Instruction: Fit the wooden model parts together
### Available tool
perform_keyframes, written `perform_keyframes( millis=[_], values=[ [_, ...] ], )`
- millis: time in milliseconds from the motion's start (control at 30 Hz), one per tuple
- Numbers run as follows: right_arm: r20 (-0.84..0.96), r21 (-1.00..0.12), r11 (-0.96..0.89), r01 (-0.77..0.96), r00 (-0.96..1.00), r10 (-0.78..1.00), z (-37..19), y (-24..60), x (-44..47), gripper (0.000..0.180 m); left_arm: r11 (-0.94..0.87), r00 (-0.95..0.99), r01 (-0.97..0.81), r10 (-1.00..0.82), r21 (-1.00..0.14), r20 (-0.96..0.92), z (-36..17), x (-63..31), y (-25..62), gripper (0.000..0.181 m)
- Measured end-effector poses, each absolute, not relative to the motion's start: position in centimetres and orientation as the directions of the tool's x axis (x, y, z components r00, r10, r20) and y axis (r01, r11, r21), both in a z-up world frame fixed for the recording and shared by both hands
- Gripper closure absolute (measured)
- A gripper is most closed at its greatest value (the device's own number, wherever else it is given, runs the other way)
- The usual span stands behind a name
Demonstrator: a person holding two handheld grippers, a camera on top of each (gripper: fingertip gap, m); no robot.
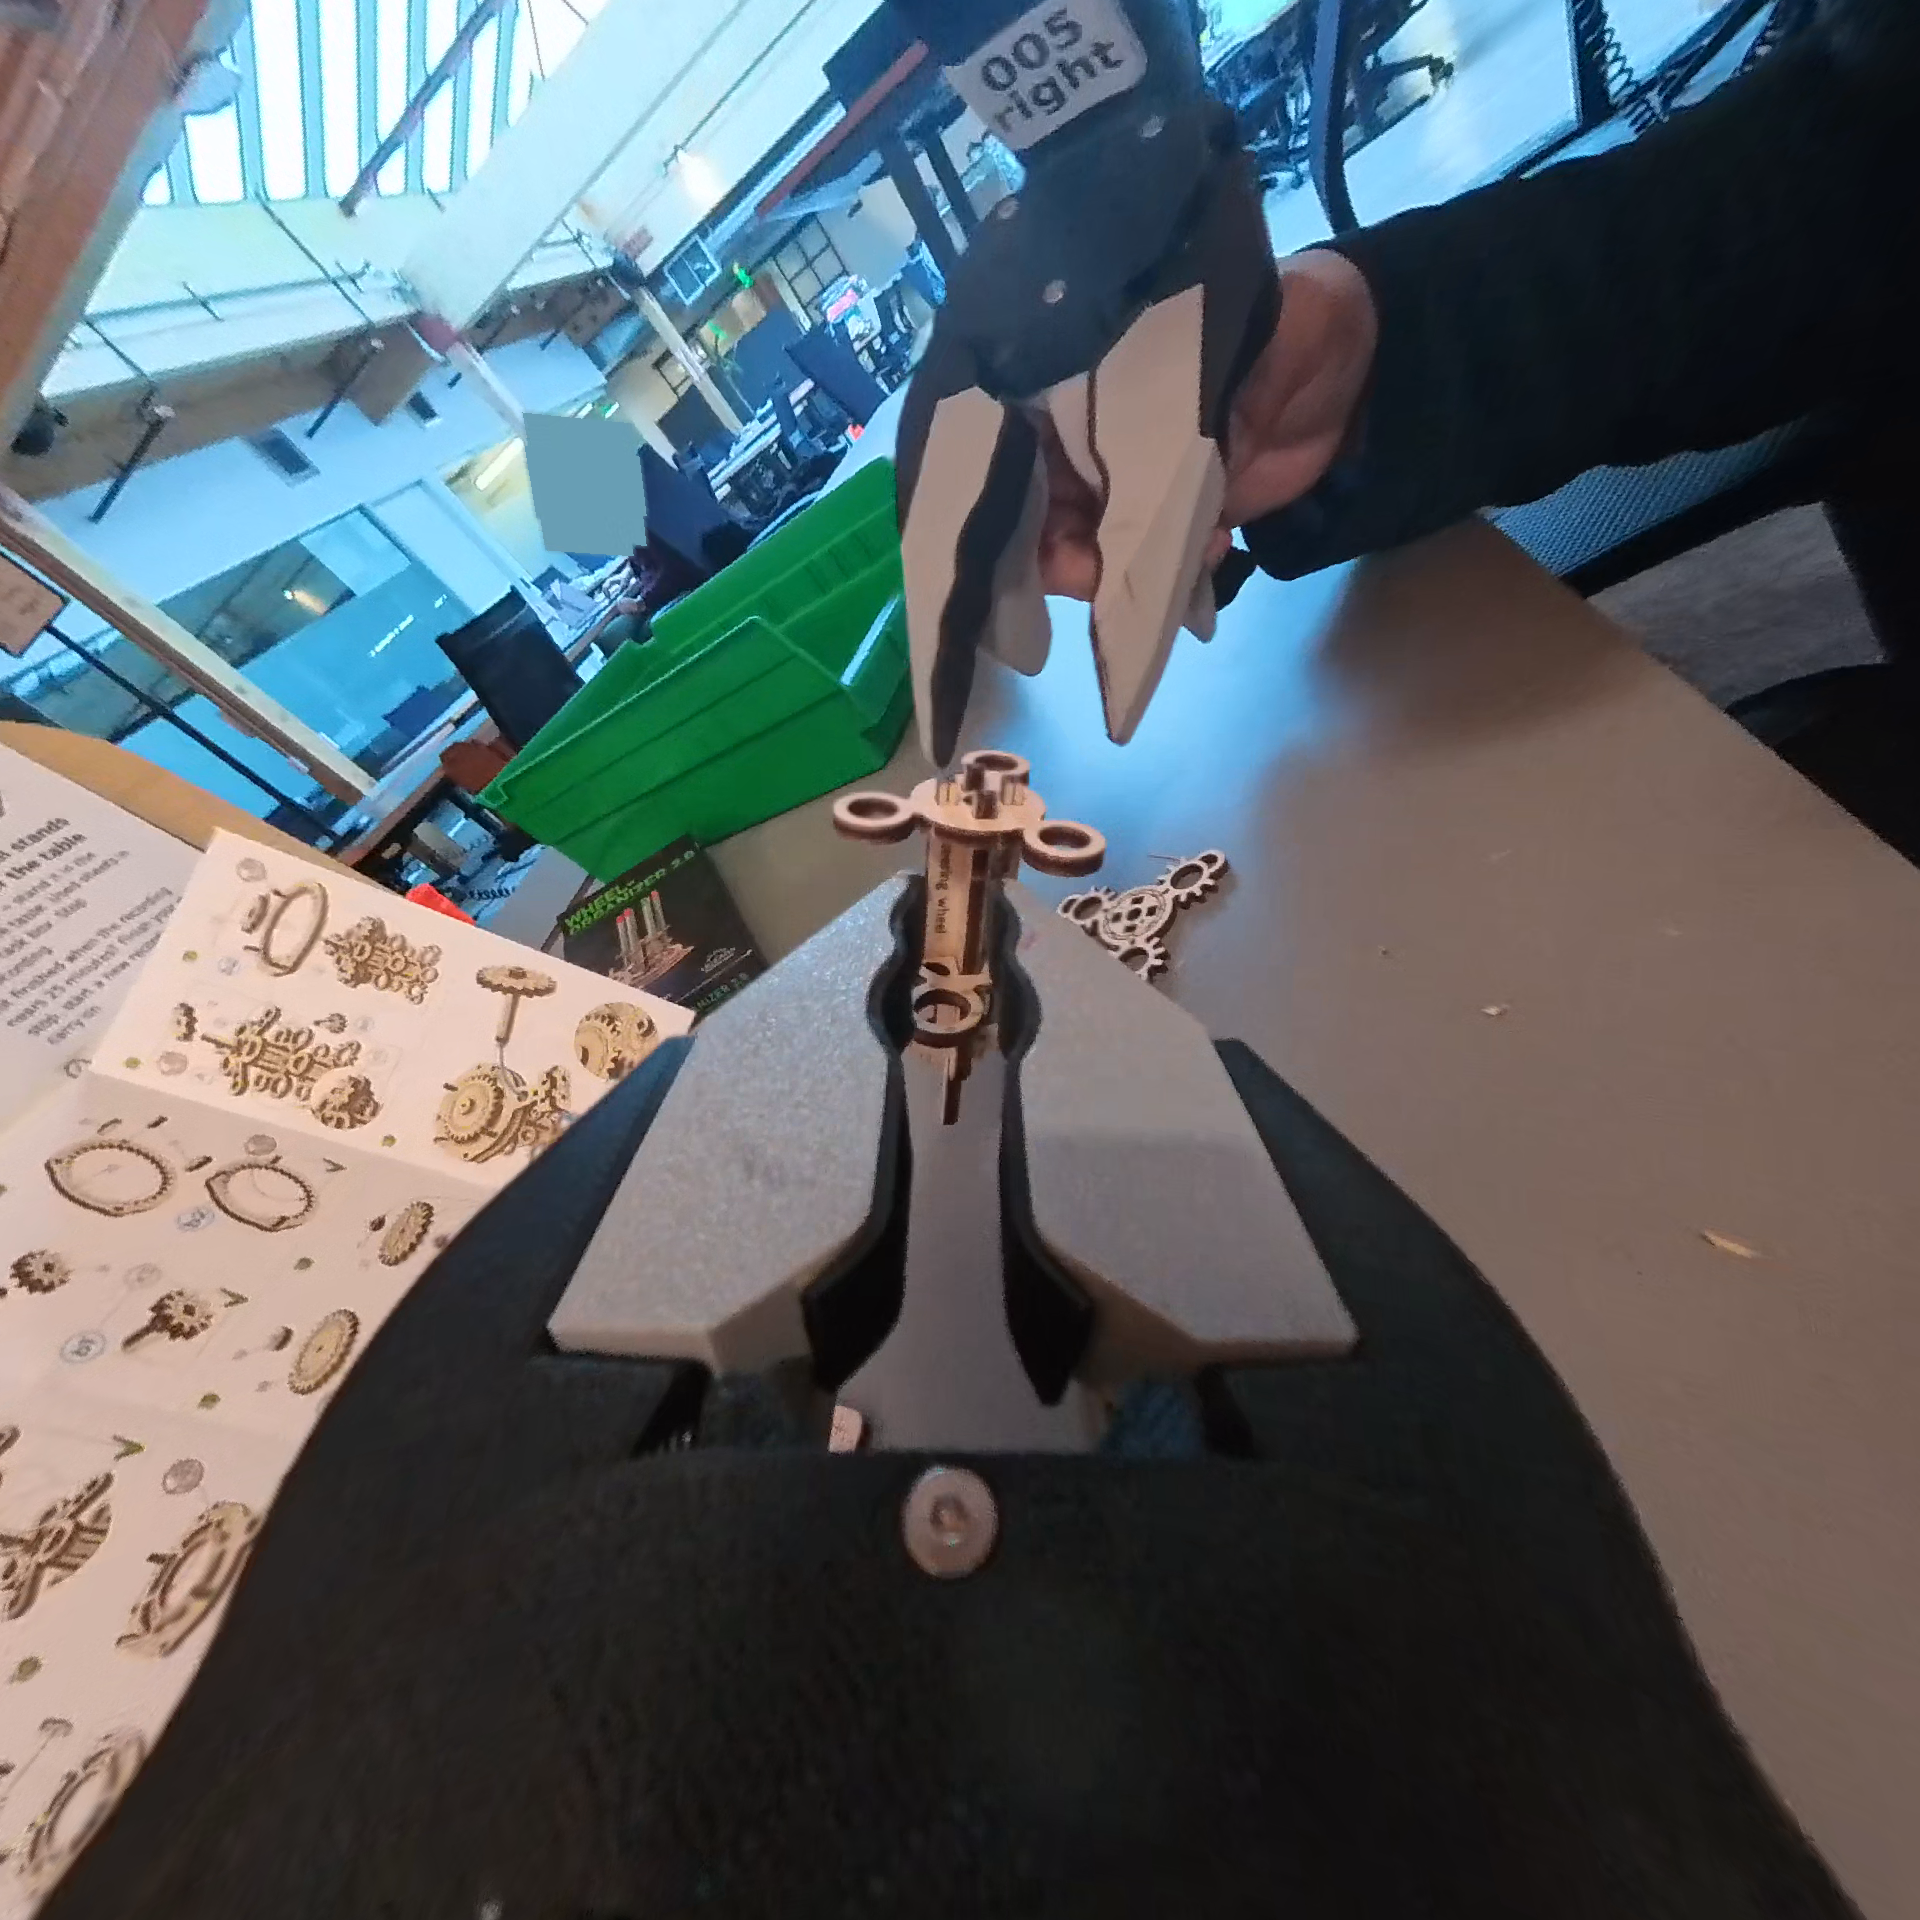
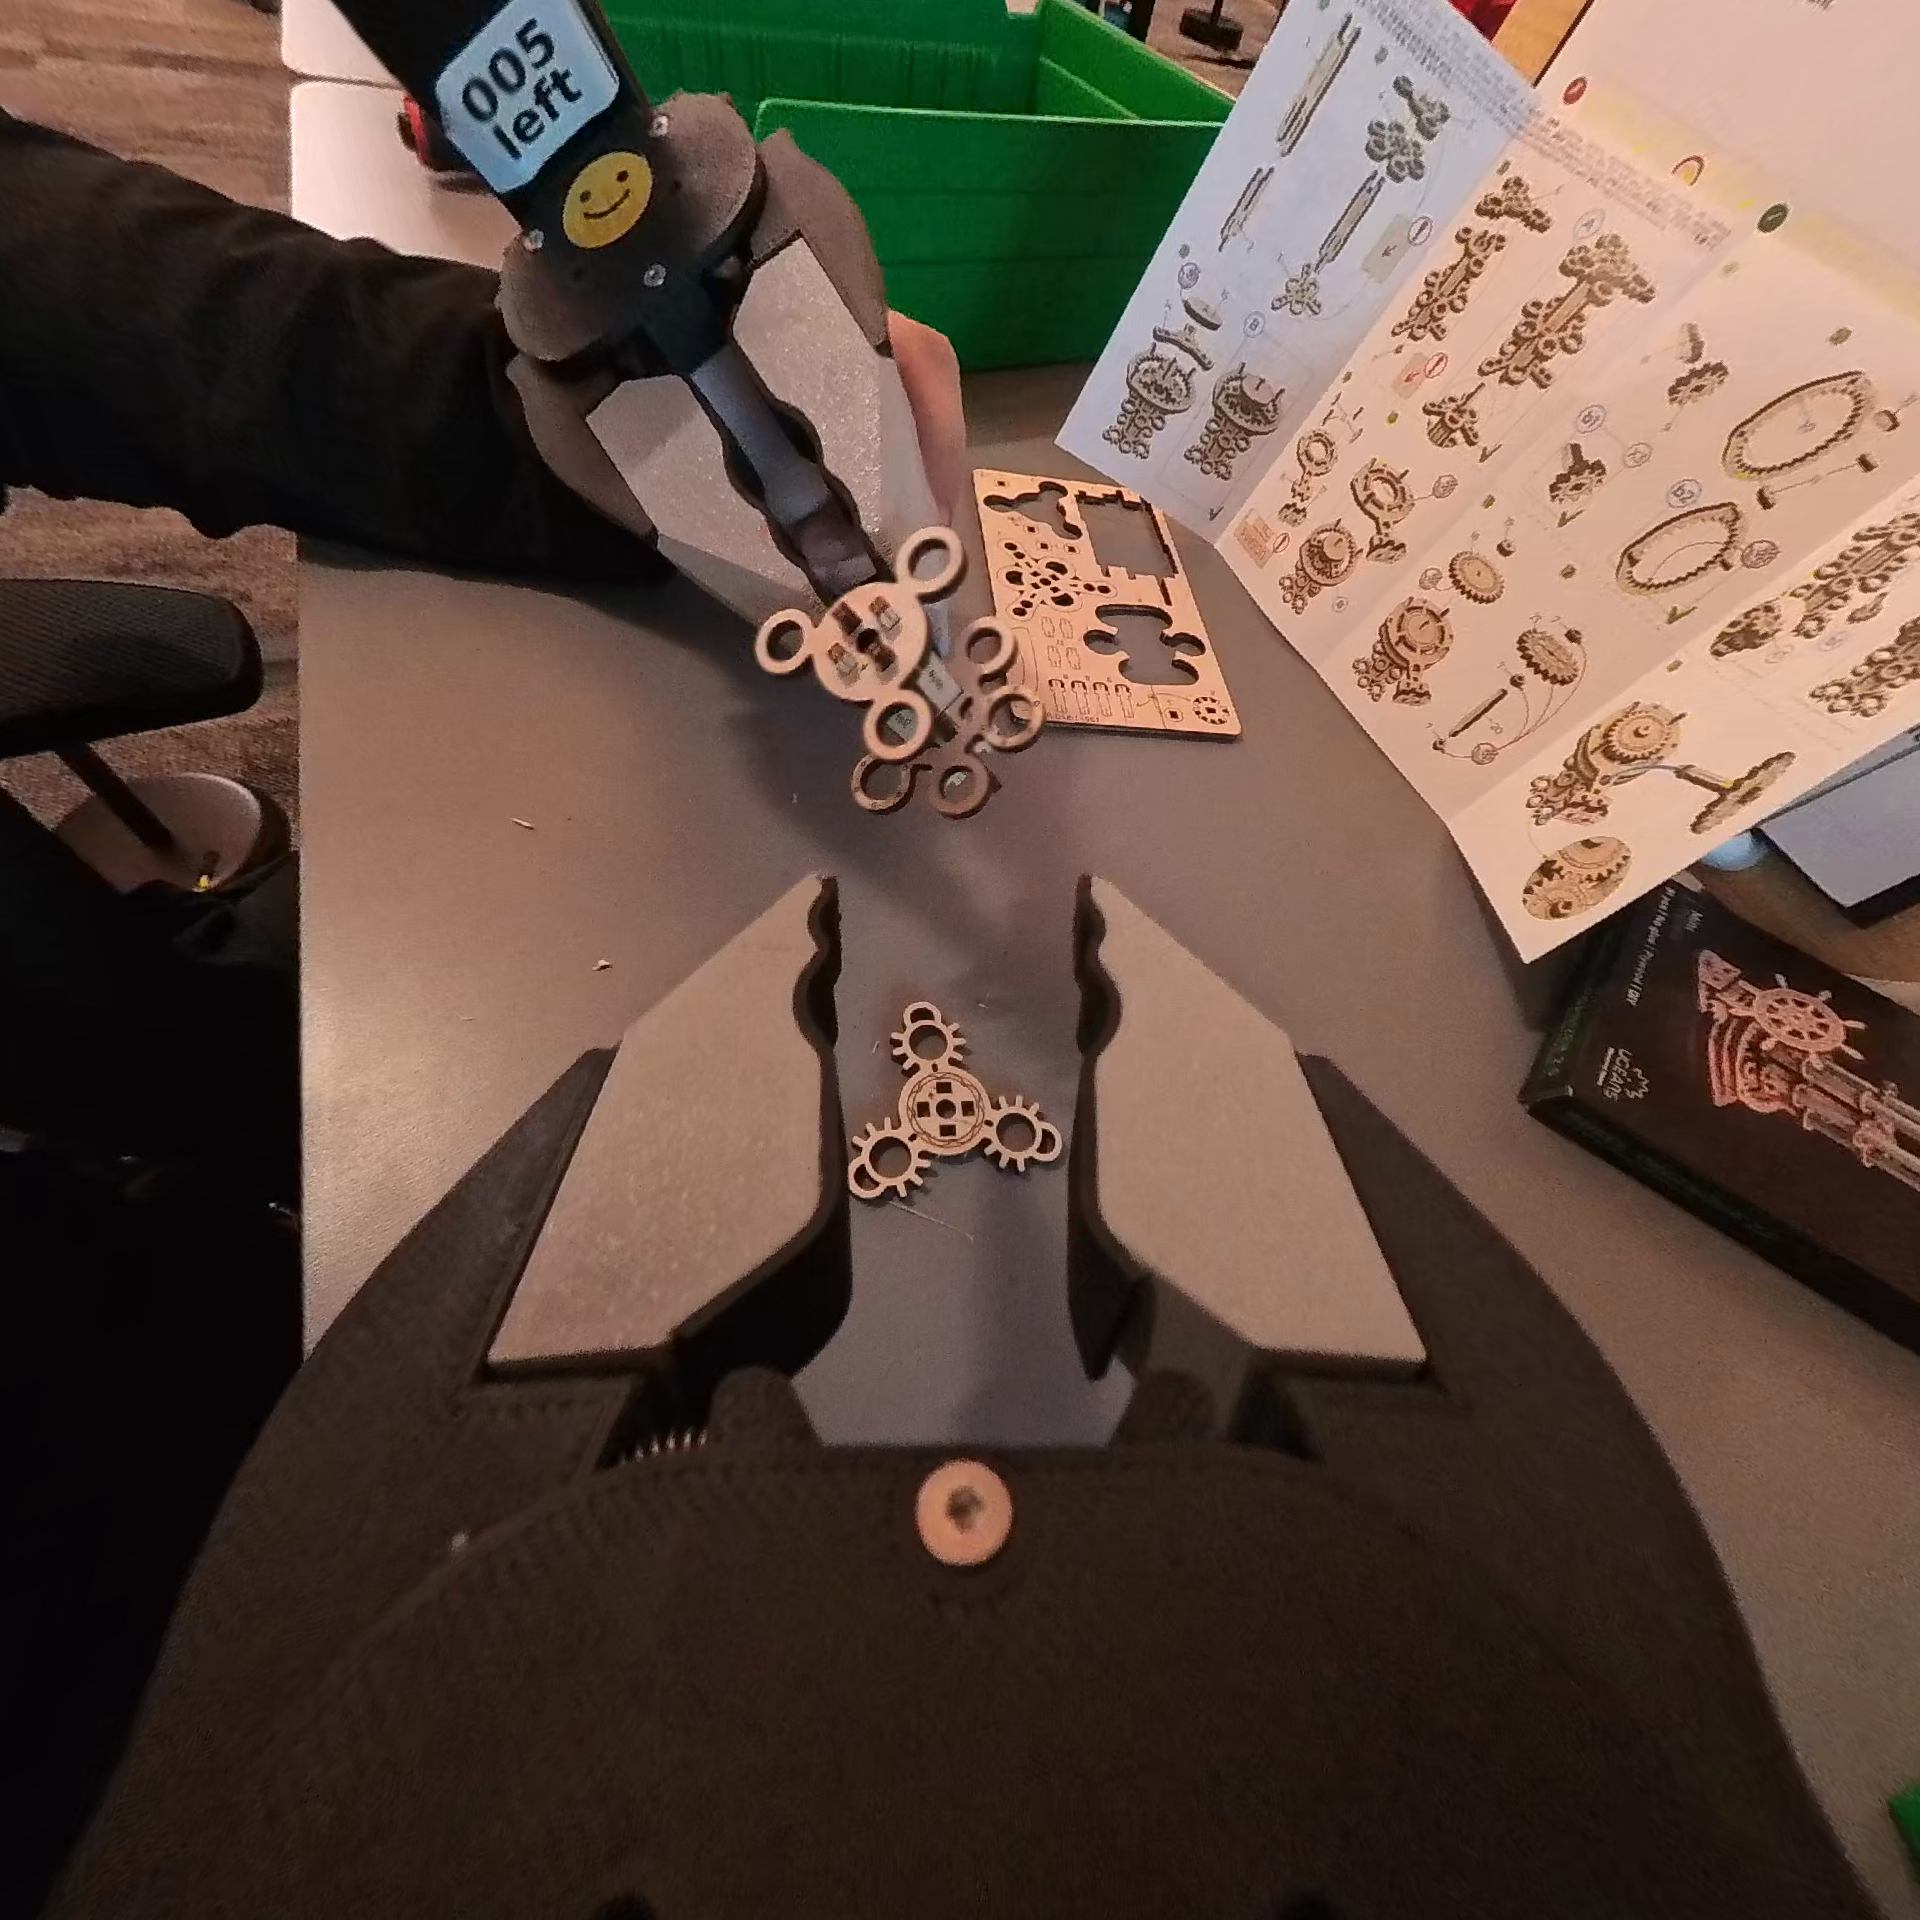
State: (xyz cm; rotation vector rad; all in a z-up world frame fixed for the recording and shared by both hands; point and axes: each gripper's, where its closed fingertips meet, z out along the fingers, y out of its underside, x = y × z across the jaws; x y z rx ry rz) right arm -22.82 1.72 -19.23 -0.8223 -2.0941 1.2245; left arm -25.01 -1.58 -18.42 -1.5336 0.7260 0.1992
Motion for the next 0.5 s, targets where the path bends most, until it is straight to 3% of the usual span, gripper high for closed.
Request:
perform_keyframes(
  millis=[167, 500],
  values=[
    [0.167, -0.874, 0.414, 0.255, -0.643, 0.747, -19.9, 2.3, -22.8, 0.138, 0.04, 0.798, -0.535, -0.304, -0.844, -0.52, -18.5, -25.5, -1.4, 0.172],
    [0.022, -0.72, 0.414, 0.557, -0.578, 0.816, -25.9, 4.0, -22.7, 0.122, 0.02, 0.81, -0.522, -0.301, -0.853, -0.503, -18.8, -25.8, -1.2, 0.172]
  ],
)
